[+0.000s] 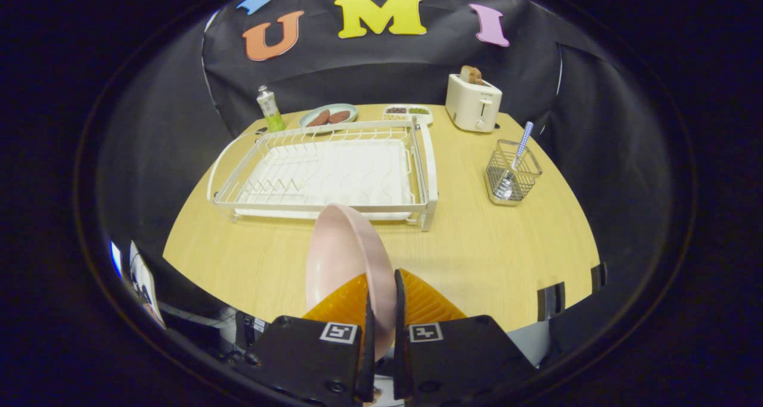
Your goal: Take the plate from the dish rack, then take the spoon from the basket and place it into the plate.
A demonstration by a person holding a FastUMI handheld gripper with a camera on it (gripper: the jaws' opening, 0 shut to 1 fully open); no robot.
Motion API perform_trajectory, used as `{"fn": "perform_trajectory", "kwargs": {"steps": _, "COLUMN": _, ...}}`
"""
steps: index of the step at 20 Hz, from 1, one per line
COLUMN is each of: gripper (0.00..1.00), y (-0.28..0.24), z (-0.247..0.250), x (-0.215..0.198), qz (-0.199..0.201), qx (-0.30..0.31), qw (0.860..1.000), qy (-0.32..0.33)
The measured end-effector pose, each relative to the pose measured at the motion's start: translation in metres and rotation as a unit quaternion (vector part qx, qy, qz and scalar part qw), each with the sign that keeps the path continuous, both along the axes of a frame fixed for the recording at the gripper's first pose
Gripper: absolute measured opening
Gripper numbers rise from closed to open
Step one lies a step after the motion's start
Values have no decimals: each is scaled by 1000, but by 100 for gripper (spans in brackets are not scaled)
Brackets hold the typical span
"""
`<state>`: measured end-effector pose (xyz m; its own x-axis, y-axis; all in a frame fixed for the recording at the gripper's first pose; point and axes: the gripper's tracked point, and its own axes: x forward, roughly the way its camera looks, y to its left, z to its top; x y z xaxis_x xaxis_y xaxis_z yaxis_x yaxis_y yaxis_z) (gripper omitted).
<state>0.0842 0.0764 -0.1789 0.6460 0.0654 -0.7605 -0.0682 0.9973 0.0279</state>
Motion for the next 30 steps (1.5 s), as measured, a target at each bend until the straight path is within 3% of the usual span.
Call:
{"fn": "perform_trajectory", "kwargs": {"steps": 6, "gripper": 25, "y": -25, "z": -21, "x": 3, "qz": -2, "qx": 10, "qw": 1000, "qy": -2}}
{"fn": "perform_trajectory", "kwargs": {"steps": 10, "gripper": 31, "y": -35, "z": -39, "x": 10, "qz": -1, "qx": 60, "qw": 998, "qy": 3}}
{"fn": "perform_trajectory", "kwargs": {"steps": 13, "gripper": 29, "y": -62, "z": -30, "x": 27, "qz": -15, "qx": 43, "qw": 998, "qy": -52}}
{"fn": "perform_trajectory", "kwargs": {"steps": 14, "gripper": 36, "y": -66, "z": -25, "x": 30, "qz": -15, "qx": 43, "qw": 997, "qy": -68}}
{"fn": "perform_trajectory", "kwargs": {"steps": 16, "gripper": 71, "y": -79, "z": -14, "x": 34, "qz": -14, "qx": 31, "qw": 994, "qy": -103}}
{"fn": "perform_trajectory", "kwargs": {"steps": 18, "gripper": 82, "y": -91, "z": -5, "x": 39, "qz": -14, "qx": 20, "qw": 991, "qy": -131}}
{"fn": "perform_trajectory", "kwargs": {"steps": 24, "gripper": 95, "y": -126, "z": 23, "x": 61, "qz": -19, "qx": -9, "qw": 981, "qy": -191}}
{"fn": "perform_trajectory", "kwargs": {"steps": 30, "gripper": 98, "y": -164, "z": 49, "x": 100, "qz": -37, "qx": 10, "qw": 968, "qy": -246}}
